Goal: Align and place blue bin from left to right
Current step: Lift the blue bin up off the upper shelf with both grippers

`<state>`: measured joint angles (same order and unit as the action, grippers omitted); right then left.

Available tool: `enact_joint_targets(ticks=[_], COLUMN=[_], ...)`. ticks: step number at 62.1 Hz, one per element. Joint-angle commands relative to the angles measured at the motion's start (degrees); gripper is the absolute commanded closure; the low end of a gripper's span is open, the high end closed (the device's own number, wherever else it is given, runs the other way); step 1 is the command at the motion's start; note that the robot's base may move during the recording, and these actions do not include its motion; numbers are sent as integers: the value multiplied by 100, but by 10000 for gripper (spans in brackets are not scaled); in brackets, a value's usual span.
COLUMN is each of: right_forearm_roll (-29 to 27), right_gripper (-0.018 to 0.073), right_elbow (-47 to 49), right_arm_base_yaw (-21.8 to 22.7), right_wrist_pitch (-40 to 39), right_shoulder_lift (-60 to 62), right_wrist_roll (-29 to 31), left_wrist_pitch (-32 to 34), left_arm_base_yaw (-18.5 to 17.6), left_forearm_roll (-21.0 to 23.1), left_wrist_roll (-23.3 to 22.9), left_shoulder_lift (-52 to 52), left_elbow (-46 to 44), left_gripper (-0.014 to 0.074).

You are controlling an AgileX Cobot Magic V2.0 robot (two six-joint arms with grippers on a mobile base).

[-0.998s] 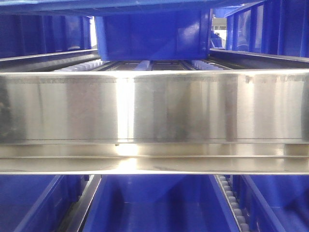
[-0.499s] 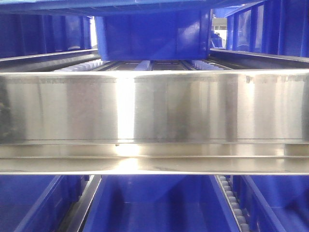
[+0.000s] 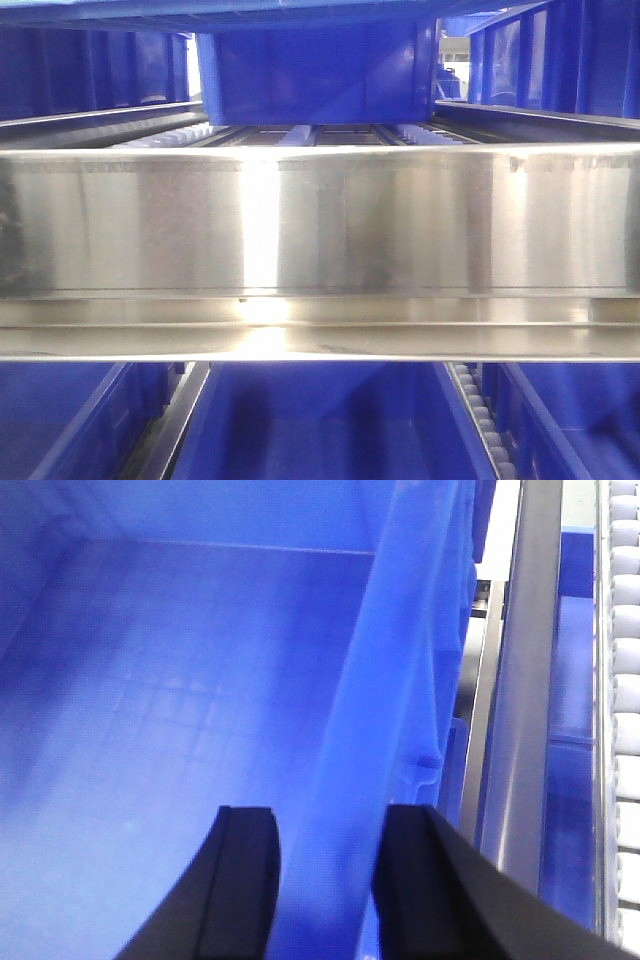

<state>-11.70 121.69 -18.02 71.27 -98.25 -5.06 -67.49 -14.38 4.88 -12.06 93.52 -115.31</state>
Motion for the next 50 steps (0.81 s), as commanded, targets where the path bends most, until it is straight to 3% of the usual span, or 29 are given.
enact_joint_targets(ticks=[1, 50], right_forearm_roll=[-679, -679], right_gripper=[624, 624], right_elbow=[99, 99], right_arm_base_yaw=[-104, -104], right_wrist_pitch=[-578, -644], right_shoulder_lift=[121, 14], right_wrist_roll=[46, 46], left_wrist_pitch=[563, 601], left_arm_base_yaw=[-129, -129], left_forearm_roll=[880, 881], left_wrist_roll=[3, 3], left_shoulder_lift=[-159, -159], left_elbow=[-93, -93], left_gripper=[585, 585])
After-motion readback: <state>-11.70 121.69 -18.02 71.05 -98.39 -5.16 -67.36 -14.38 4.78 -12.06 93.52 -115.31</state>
